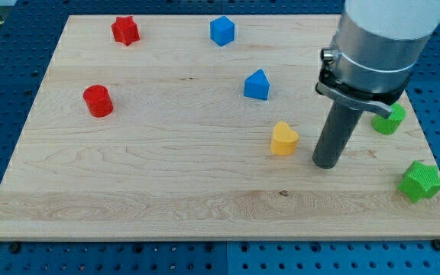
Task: Place green circle vertically below the yellow hexagon
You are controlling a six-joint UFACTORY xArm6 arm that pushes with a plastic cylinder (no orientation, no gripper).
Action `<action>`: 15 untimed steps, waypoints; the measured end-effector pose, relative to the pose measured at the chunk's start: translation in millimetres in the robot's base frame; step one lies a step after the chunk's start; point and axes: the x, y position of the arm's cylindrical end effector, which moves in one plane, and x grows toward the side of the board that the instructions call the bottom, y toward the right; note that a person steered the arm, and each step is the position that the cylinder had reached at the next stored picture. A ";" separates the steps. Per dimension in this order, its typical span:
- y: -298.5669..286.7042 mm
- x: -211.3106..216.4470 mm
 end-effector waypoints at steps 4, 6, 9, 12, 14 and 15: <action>-56.8 5.7; -56.8 -5.0; -71.1 8.7; -64.3 -43.3; -64.3 -65.3; -64.2 -69.6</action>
